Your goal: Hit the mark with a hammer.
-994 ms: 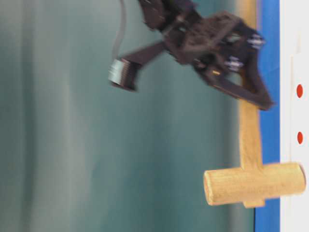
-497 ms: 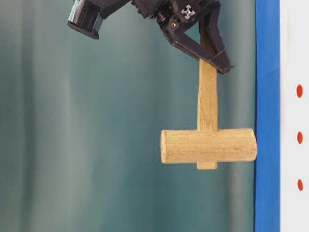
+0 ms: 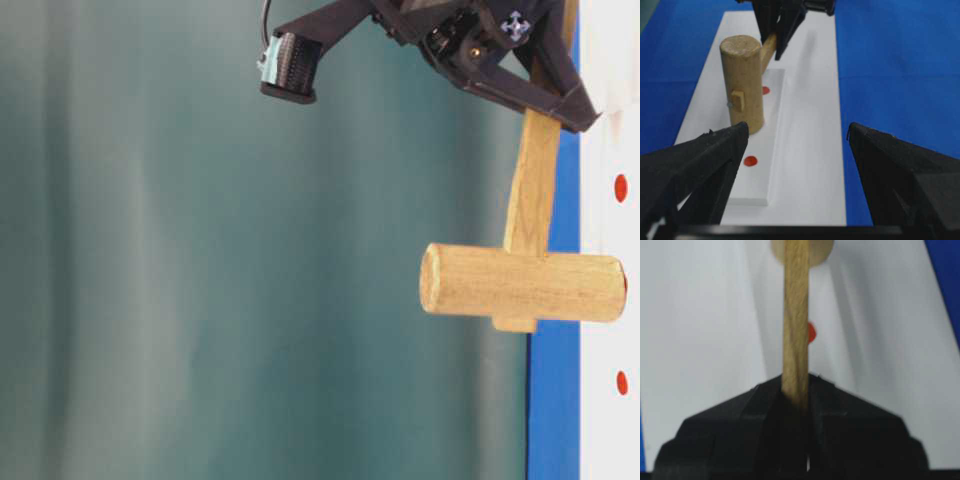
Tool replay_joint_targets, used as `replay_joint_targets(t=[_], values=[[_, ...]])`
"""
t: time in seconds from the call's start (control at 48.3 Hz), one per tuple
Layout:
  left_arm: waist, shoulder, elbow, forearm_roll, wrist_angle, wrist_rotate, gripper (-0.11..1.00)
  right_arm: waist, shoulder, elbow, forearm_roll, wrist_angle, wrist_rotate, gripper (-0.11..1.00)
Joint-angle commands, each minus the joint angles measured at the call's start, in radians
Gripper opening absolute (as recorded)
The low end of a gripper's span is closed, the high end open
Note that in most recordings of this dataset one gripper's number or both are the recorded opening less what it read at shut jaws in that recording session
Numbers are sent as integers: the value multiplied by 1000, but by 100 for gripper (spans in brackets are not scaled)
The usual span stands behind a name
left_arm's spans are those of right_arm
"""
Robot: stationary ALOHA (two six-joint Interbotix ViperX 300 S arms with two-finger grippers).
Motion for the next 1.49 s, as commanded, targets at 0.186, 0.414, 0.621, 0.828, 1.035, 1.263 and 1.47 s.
replay_joint_targets(t=[0.186,0.414,0.621,0.828,1.035,1.263,1.47], values=[[2,5,-11,-2,-6,-2,78,-2,-149,11,-8,-6,-18,2],[2,5,-12,-2,-6,0,78,2,-342,117,-9,-3,-18,2],[2,5,-12,-2,-8,0,78,0,-430,175,-9,3,-15,2],[2,3,-11,-2,-6,0,78,0,-388,176,-8,3,-17,2],[3,3,-11,-2,-6,-2,78,2,-189,193,37,12,5,2],[2,2,-12,-2,-8,-2,78,0,-163,176,48,29,-5,2],[2,0,-12,-2,-8,-2,78,0,-304,173,17,12,-8,2]])
